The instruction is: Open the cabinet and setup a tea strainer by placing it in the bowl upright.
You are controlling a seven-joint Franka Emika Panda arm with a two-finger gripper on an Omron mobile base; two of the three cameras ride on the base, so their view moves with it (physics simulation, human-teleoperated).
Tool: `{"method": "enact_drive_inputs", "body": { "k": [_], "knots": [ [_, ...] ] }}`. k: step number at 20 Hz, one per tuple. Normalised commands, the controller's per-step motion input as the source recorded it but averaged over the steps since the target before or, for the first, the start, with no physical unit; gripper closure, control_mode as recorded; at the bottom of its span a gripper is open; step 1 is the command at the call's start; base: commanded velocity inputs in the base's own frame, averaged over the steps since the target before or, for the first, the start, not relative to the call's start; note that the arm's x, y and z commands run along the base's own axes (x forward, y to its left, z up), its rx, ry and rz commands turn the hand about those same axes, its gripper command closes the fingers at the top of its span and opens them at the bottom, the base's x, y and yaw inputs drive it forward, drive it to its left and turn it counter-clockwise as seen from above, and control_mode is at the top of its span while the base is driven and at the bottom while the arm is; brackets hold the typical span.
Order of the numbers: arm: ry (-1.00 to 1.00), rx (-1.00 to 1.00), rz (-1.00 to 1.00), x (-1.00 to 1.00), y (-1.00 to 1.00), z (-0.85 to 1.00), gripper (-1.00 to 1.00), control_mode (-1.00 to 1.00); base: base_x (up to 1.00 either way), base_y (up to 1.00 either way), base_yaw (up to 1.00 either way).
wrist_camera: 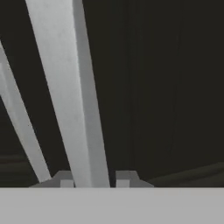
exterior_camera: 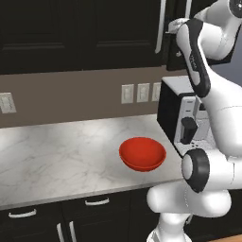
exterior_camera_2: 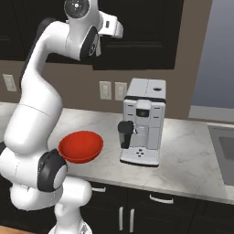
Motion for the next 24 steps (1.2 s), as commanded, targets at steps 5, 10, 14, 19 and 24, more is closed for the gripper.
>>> {"method": "enact_drive_inputs", "body": {
  "k": [5,10,14,19,24],
  "knots": [
    [-0.03,0.11,0.08,-1.00,-0.56,0.00,1.00,-1.00,0.00,0.00,0.00],
    [0.00,0.04,0.12,-1.00,-0.44,0.01,1.00,-1.00,0.00,0.00,0.00],
    [0.00,0.02,0.14,-1.00,-0.47,0.01,1.00,-1.00,0.00,0.00,0.00],
    [0.00,0.01,0.14,-1.00,-0.50,0.00,1.00,-1.00,0.00,0.00,0.00],
    [0.04,0.02,0.11,-0.99,-0.67,-0.03,1.00,-1.00,0.00,0.00,0.00]
  ]
}}
